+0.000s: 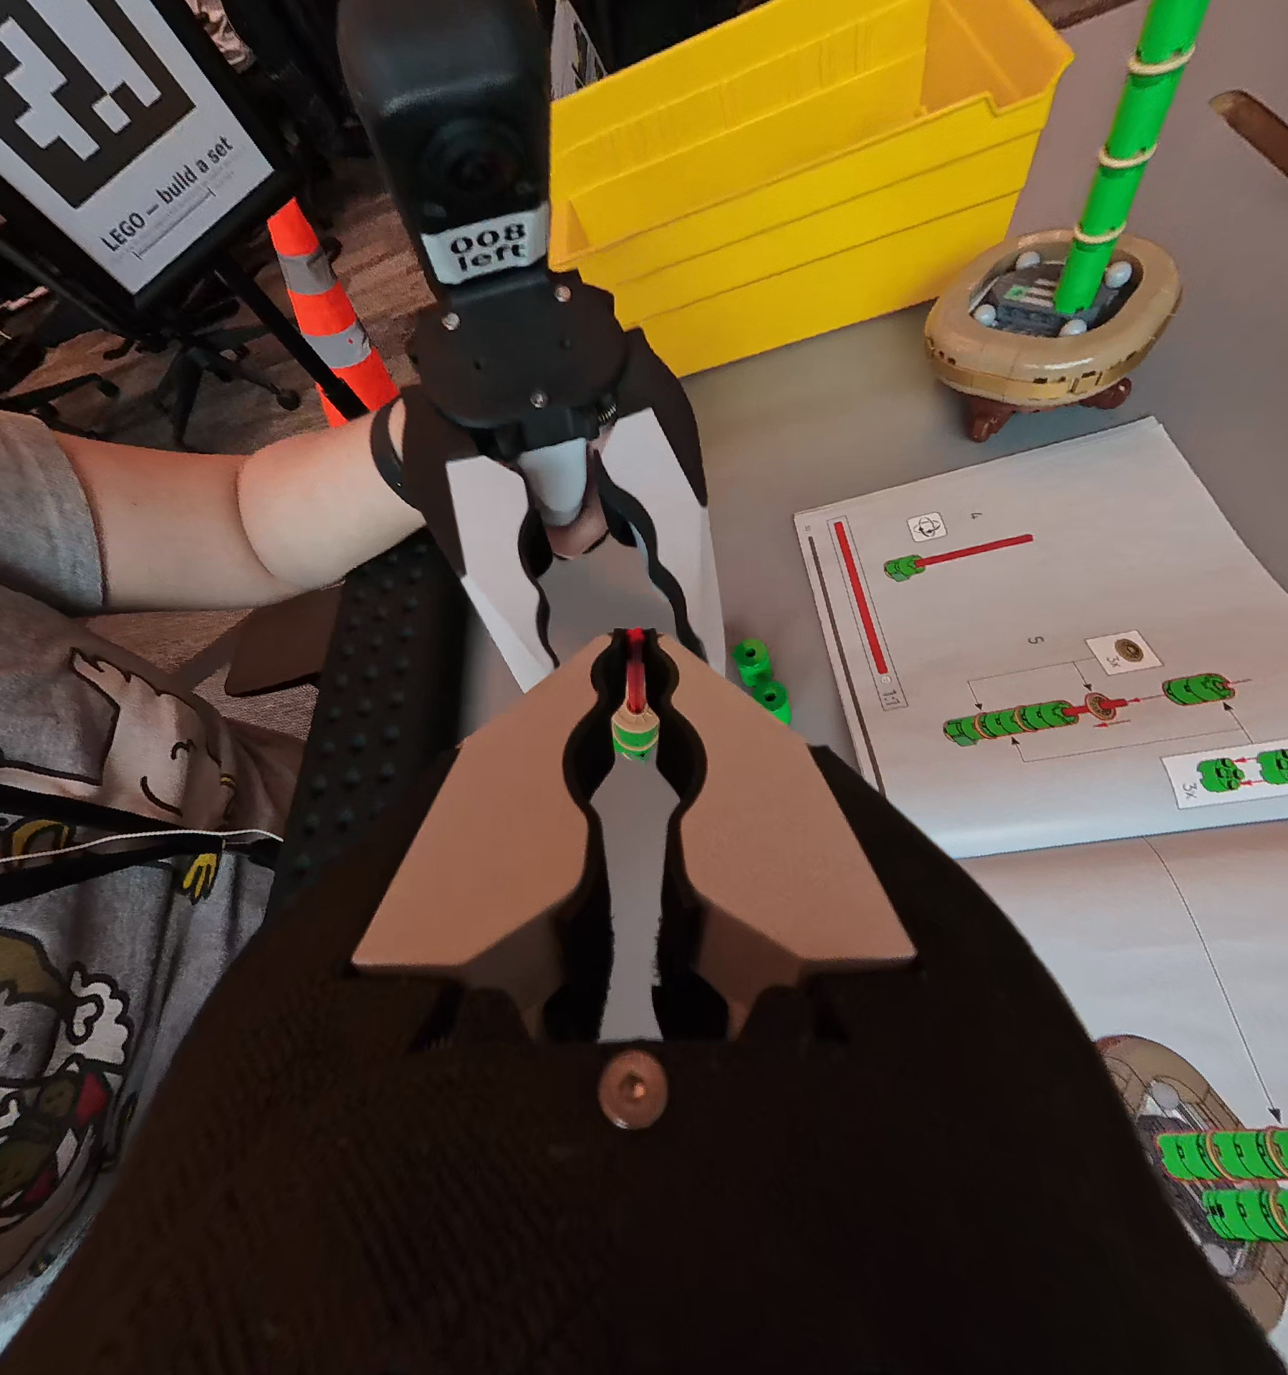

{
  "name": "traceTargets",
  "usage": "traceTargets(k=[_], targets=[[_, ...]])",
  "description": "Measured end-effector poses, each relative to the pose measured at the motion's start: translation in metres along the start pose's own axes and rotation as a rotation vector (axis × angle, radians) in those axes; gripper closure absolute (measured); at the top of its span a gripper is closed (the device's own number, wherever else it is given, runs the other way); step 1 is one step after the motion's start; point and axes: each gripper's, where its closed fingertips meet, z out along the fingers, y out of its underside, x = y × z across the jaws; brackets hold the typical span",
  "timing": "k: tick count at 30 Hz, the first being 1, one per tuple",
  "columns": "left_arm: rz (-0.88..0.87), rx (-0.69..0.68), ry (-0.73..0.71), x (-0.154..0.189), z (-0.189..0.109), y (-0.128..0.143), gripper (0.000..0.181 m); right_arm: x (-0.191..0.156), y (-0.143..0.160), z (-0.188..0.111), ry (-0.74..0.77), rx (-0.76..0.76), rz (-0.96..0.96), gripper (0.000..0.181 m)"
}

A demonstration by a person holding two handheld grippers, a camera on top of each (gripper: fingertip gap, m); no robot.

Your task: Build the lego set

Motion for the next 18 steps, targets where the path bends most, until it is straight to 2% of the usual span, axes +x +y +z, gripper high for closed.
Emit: traceTargets(k=[3, 5, 7, 8, 9, 10, 12, 14, 16, 18], targets=[[0.0, -0.002, 0.012, 0.002, 0.002, 0.001, 0.14, -0.002, -0.006, -0.002, 0.002, 0.026, -0.007, 0.178], [0.007, -0.004, 0.039, 0.006, 0.002, 0.001, 0.163, -0.004, -0.011, -0.004, -0.01, 0.046, -0.006, 0.178], [0.019, 0.008, 0.029, 0.005, 0.0, -0.003, 0.167, -0.003, -0.017, -0.006, -0.011, 0.08, -0.01, 0.178], [0.026, 0.025, 0.011, 0.002, -0.004, -0.007, 0.167, 0.0, -0.024, -0.008, 0.01, 0.128, -0.02, 0.161], [0.028, 0.048, -0.005, -0.001, -0.009, -0.011, 0.167, 0.005, -0.031, -0.011, 0.043, 0.181, -0.039, 0.135], [0.022, 0.077, -0.021, -0.005, -0.015, -0.016, 0.167, 0.012, -0.037, -0.015, 0.083, 0.228, -0.066, 0.12], [0.007, 0.129, -0.057, -0.015, -0.032, -0.026, 0.167, 0.021, -0.044, -0.024, 0.109, 0.316, -0.113, 0.122], [0.0, 0.178, -0.137, -0.031, -0.052, -0.033, 0.167, 0.026, -0.036, -0.022, 0.061, 0.35, -0.092, 0.138], [0.006, 0.189, -0.251, -0.051, -0.07, -0.034, 0.167, 0.04, -0.01, 0.001, 0.038, 0.256, -0.018, 0.138], [-0.014, 0.218, -0.281, -0.06, -0.081, -0.036, 0.167, 0.045, 0.023, 0.029, 0.017, 0.119, -0.012, 0.138]])
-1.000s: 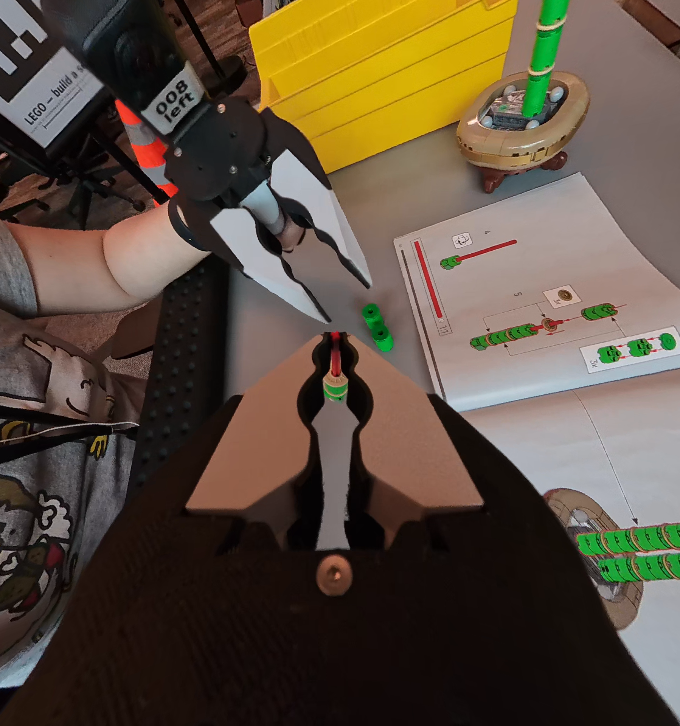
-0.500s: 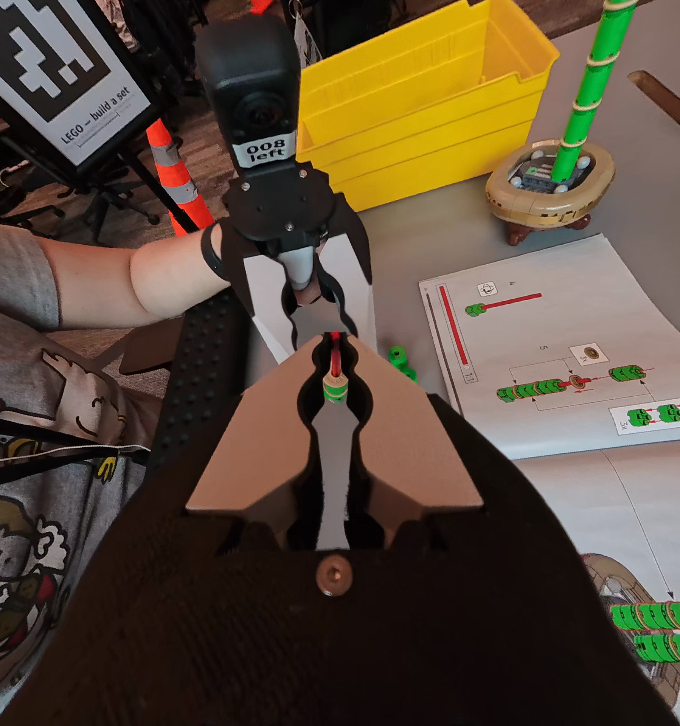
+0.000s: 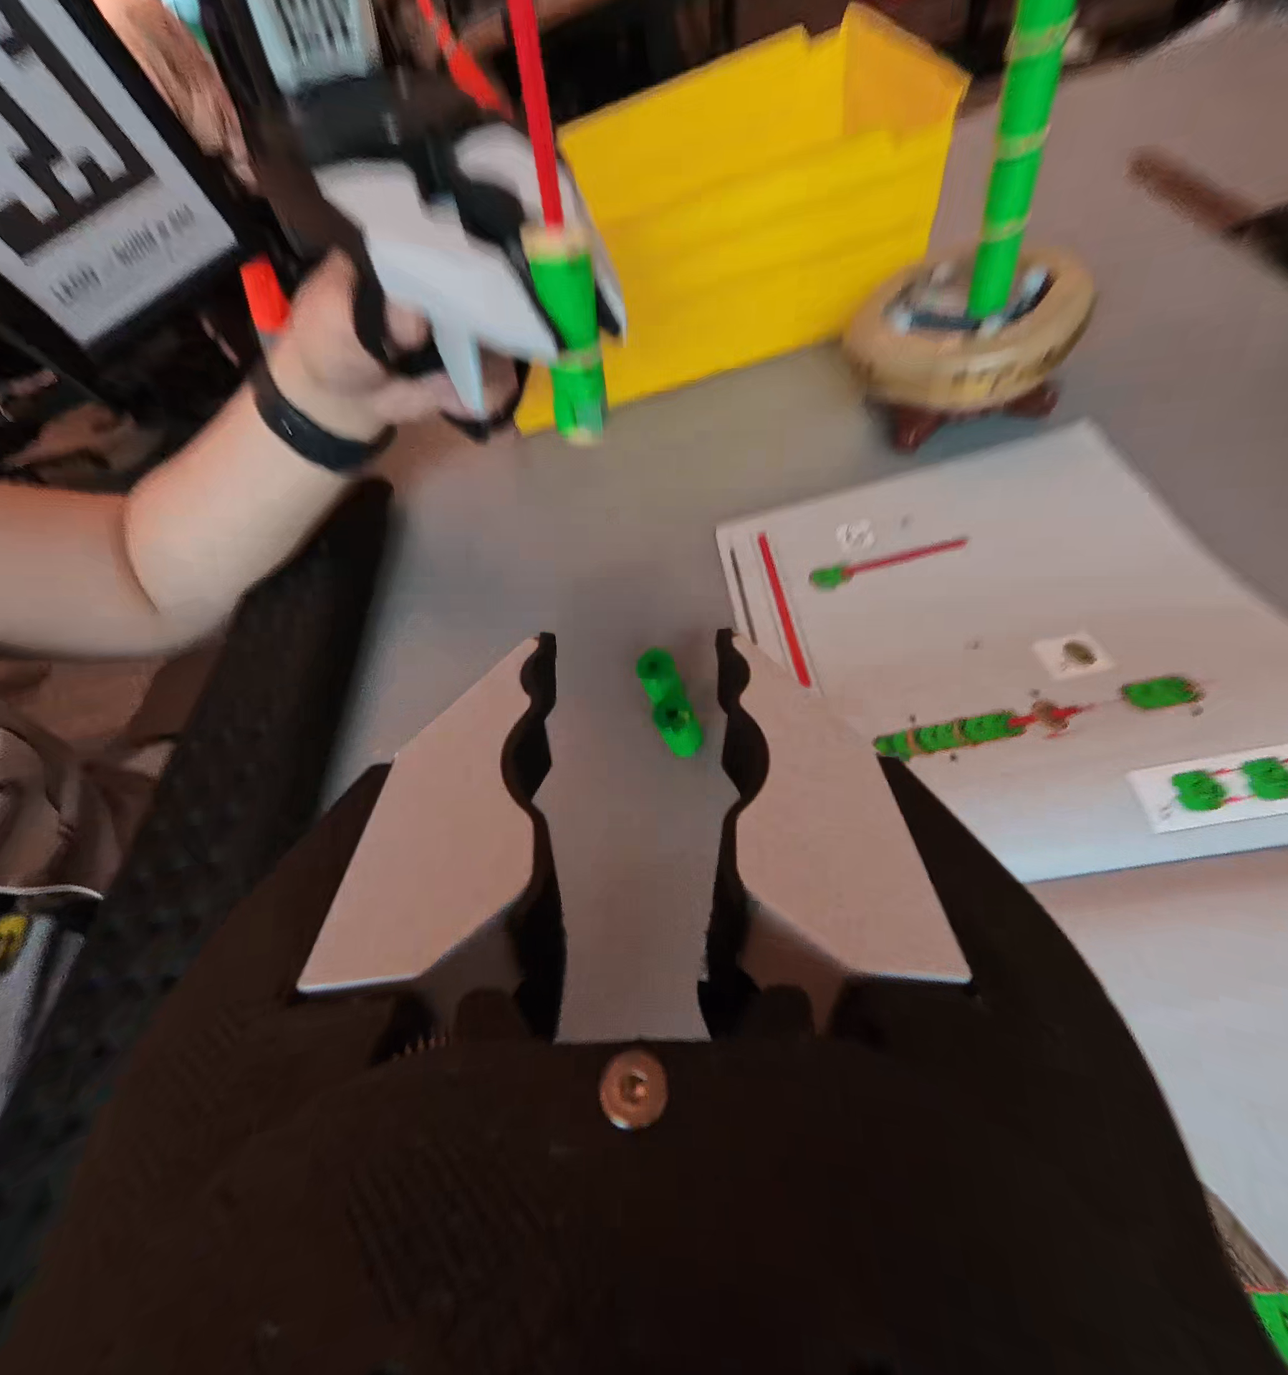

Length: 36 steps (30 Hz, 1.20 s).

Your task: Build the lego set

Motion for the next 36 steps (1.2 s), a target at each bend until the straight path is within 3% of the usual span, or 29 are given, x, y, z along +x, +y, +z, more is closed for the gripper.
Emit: traceTargets(k=[5, 10, 16, 19, 23, 25, 30, 36], targets=[[-0.084, 0.012, 0.037, -0.003, 0.001, 0.001, 0.167, 0.015, 0.054, 0.031, 0.101, -0.232, -0.145, 0.14], [-0.097, -0.034, 0.089, 0.007, 0.004, 0.007, 0.167, 0.019, 0.062, 0.043, 0.144, -0.279, -0.228, 0.145], [-0.164, -0.042, 0.14, 0.011, 0.006, 0.008, 0.167, 0.017, 0.066, 0.048, 0.14, -0.306, -0.302, 0.166], [-0.195, -0.067, 0.169, 0.016, 0.01, 0.013, 0.167, 0.023, 0.042, 0.029, 0.251, -0.251, -0.444, 0.166], [-0.299, -0.148, 0.346, 0.052, 0.021, 0.024, 0.167, 0.016, -0.047, -0.039, 0.649, 0.018, -0.904, 0.166], [-0.353, -0.182, 0.467, 0.076, 0.025, 0.027, 0.167, 0.003, -0.067, -0.059, 0.771, 0.081, -1.083, 0.167], [-0.492, -0.227, 0.69, 0.118, 0.028, 0.028, 0.167, -0.014, -0.069, -0.056, 0.853, 0.083, -1.347, 0.167], [-0.684, -0.161, 0.813, 0.123, 0.027, 0.015, 0.167, -0.019, -0.071, -0.052, 0.885, 0.08, -1.392, 0.166]])
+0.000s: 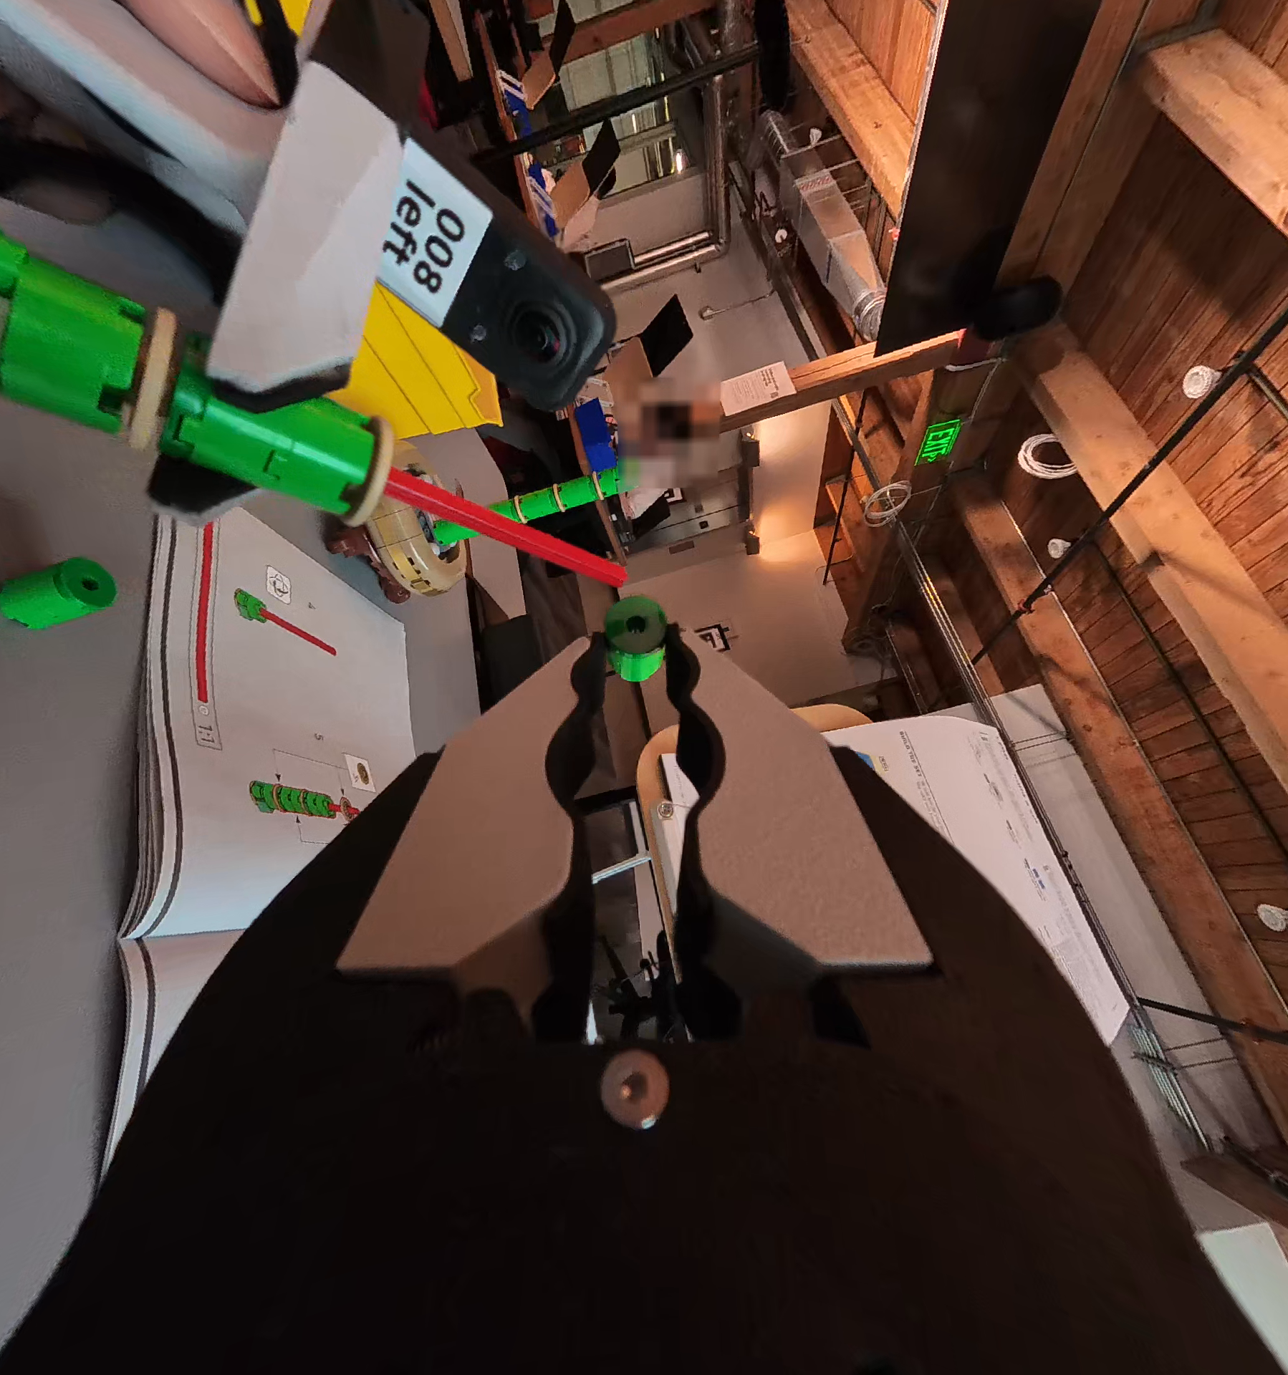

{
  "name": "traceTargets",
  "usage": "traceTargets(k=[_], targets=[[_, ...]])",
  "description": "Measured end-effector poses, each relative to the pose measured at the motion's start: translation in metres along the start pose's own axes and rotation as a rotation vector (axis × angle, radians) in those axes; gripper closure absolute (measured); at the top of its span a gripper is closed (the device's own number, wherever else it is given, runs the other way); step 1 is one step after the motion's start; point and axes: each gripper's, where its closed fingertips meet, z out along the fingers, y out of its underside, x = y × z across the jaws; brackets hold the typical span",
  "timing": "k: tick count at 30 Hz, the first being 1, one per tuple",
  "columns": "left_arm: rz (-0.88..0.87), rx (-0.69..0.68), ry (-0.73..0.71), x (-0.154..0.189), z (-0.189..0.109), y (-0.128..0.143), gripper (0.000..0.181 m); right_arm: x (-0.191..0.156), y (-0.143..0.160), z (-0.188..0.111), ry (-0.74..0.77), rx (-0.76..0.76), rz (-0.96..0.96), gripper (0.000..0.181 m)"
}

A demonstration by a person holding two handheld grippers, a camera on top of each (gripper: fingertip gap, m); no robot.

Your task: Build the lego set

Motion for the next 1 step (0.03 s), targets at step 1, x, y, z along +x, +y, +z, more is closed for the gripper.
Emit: traceTargets(k=[1], targets=[[-0.012, 0.013, 0.016, 0.0014, -0.0011, -0.0019, 0.167, 0.0007, -0.001, 0.0, 0.004, 0.002, 0.001, 0.166]])
